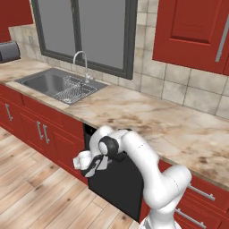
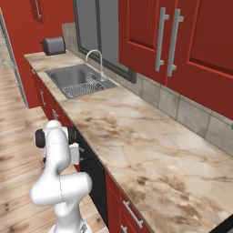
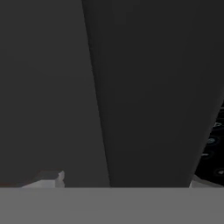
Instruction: Open the dishwasher door and pull out the top rack.
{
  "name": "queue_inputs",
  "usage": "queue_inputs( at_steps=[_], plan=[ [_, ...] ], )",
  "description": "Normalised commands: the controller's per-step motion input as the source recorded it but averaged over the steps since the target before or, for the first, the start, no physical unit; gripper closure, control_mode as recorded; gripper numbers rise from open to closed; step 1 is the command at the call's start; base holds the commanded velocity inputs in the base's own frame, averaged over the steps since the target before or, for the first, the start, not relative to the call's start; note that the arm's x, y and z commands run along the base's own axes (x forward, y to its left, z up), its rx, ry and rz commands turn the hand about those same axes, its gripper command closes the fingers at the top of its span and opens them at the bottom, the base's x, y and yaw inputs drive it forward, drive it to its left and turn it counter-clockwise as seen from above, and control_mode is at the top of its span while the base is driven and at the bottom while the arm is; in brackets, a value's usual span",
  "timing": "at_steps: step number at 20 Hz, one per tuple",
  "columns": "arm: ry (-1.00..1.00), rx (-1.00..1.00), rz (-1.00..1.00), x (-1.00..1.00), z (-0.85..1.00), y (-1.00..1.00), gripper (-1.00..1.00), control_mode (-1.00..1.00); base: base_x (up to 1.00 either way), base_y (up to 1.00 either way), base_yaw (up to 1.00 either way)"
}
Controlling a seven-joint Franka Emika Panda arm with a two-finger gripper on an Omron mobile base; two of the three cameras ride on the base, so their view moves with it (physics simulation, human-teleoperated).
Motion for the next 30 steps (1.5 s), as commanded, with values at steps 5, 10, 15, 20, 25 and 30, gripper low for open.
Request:
queue_inputs(
  at_steps=[5,10,15,20,25,30],
  plan=[
    [0.16,0.18,0.00,0.02,-0.31,-0.31,1.00,-1.00,0.00,0.00,0.00],
    [0.35,0.51,0.02,-0.26,-0.75,-0.02,1.00,-1.00,0.00,0.00,0.00],
    [0.24,0.49,0.14,-0.68,-0.98,0.46,1.00,-1.00,0.00,0.00,0.00],
    [0.19,0.46,0.21,-0.96,-1.00,0.85,1.00,-1.00,0.00,0.00,0.00],
    [0.24,0.50,0.21,-0.85,-1.00,0.90,1.00,-1.00,0.00,0.00,0.00],
    [0.31,0.54,0.17,-0.50,-1.00,0.77,1.00,-1.00,0.00,0.00,0.00]
  ],
)
